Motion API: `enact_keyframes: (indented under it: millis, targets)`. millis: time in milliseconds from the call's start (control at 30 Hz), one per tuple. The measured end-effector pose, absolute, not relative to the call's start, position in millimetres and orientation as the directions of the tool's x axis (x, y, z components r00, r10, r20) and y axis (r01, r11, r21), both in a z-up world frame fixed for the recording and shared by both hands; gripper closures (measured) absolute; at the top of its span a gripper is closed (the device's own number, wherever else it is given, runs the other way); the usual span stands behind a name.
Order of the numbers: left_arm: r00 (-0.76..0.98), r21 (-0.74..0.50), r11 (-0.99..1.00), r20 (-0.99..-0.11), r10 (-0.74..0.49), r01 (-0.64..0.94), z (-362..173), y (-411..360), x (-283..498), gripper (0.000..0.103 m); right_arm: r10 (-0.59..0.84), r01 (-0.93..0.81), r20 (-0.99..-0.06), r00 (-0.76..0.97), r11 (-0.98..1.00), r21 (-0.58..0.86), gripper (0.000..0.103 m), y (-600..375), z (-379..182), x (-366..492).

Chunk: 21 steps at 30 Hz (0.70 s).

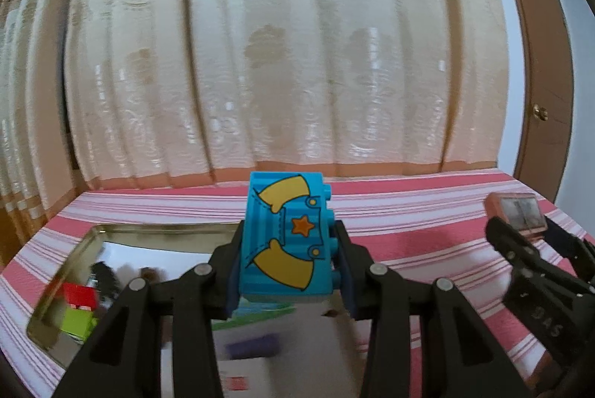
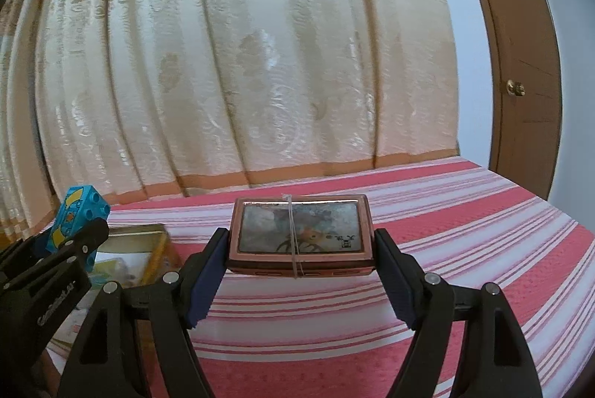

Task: Organize rigid objects
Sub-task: 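Carry the blue brick and picture box with both tools over the tray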

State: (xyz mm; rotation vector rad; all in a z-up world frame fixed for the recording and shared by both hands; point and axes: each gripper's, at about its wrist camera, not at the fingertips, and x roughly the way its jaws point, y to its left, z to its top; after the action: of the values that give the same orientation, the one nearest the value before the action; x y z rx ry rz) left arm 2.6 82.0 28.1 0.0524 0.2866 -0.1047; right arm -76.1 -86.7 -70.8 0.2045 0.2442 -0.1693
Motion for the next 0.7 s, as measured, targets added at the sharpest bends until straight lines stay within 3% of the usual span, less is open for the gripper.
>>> enact_keyframes:
  millis: [700]
  targets:
    - [0.952,0.044,0.995,-0.29,0.095,-0.086,19,193,2,0.062,0.072,-0.048,-0.24,0.968,0.994,0.102,0.025,56,-62,-63]
